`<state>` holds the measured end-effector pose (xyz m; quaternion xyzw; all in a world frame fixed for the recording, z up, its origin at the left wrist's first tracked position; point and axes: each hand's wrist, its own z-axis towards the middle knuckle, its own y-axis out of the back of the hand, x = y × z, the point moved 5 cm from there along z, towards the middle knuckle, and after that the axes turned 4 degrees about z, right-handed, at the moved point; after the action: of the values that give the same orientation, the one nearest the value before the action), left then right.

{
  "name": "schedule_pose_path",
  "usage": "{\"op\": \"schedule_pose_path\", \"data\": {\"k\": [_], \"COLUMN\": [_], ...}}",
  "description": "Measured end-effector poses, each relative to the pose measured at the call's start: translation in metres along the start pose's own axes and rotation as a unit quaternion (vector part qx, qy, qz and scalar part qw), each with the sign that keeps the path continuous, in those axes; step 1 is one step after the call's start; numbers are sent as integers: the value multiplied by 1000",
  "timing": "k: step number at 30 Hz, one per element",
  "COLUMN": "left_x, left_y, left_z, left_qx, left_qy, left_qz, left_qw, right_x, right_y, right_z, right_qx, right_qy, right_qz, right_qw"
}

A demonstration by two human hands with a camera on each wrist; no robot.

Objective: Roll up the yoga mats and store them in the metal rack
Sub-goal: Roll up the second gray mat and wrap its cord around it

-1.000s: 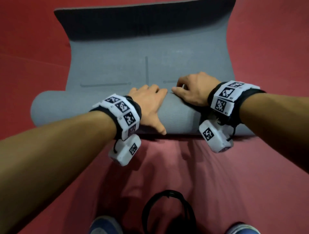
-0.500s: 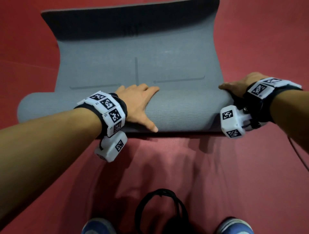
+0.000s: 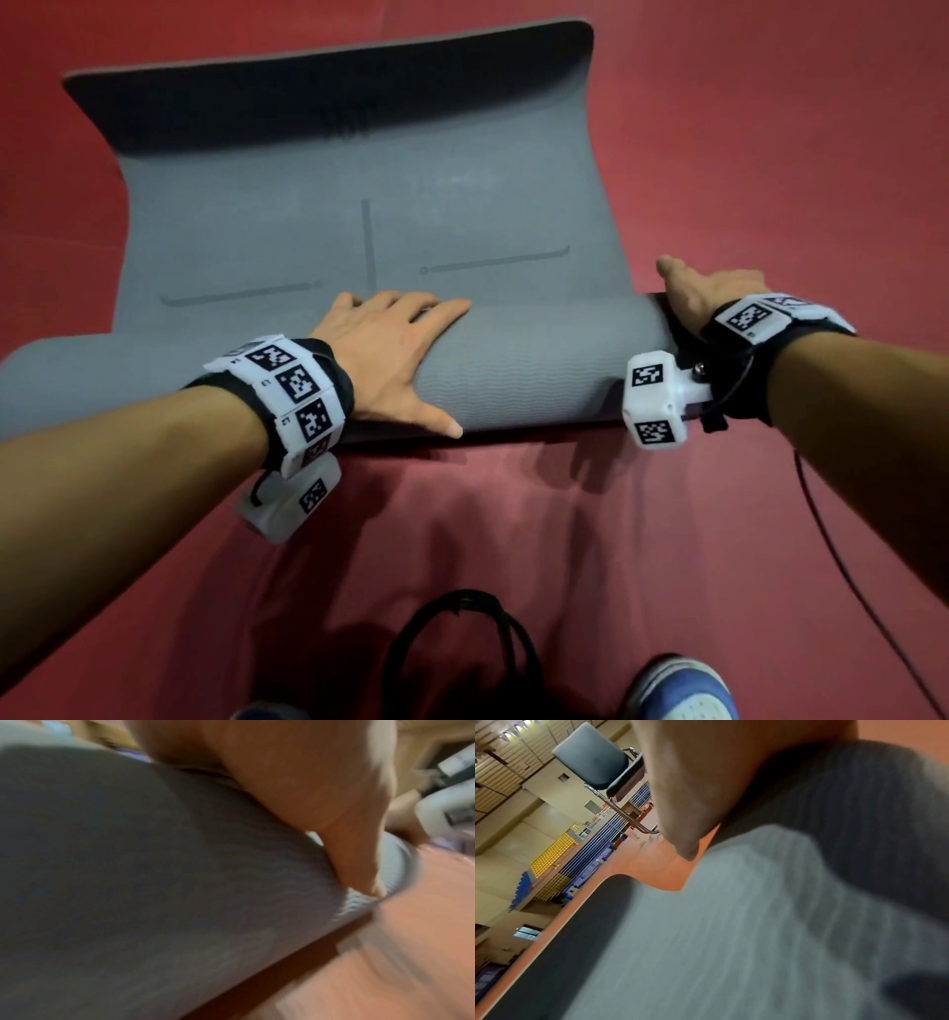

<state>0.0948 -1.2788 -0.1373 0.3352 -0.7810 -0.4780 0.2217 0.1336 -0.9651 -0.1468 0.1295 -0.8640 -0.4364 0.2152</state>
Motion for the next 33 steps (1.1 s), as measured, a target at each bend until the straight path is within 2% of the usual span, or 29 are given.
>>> {"op": "schedule_pose_path", "data": {"k": [2, 6, 12, 14, 17, 23, 25, 28, 33], "left_x": [-10, -20, -26, -29, -34, -11, -9, -10, -14], "left_y": [-1, -2, 2, 0, -2, -8, -8, -4, -9], "left_z": [4, 12, 13, 7, 2, -14, -15, -13, -18], "left_qx": [1, 5, -9, -14, -27, -21, -13, 0, 34], "left_qy": [-15, -22, -20, -12, 8, 81, 95, 104, 109], "left_qz": [-4, -10, 2, 14, 26, -11, -39, -74, -14], "left_qw": [1000, 1000, 1000, 1000, 999, 996, 995, 992, 993], "right_x": [-7, -5, -15, -19, -18, 2, 1, 4, 9], "right_y": [0, 5, 17, 14, 8, -3, -5, 1, 0], "right_z": [-1, -9, -14, -15, -17, -22, -19, -15, -3], "right_qx": [5, 55, 70, 65, 35, 21, 20, -4, 19], "right_qy": [-2, 53, 50, 39, 50, 152, 135, 134, 183], "right_qz": [-12, -51, 47, 89, 83, 127, 111, 33, 3], "right_qw": [1000, 996, 995, 993, 995, 980, 984, 990, 983]}}
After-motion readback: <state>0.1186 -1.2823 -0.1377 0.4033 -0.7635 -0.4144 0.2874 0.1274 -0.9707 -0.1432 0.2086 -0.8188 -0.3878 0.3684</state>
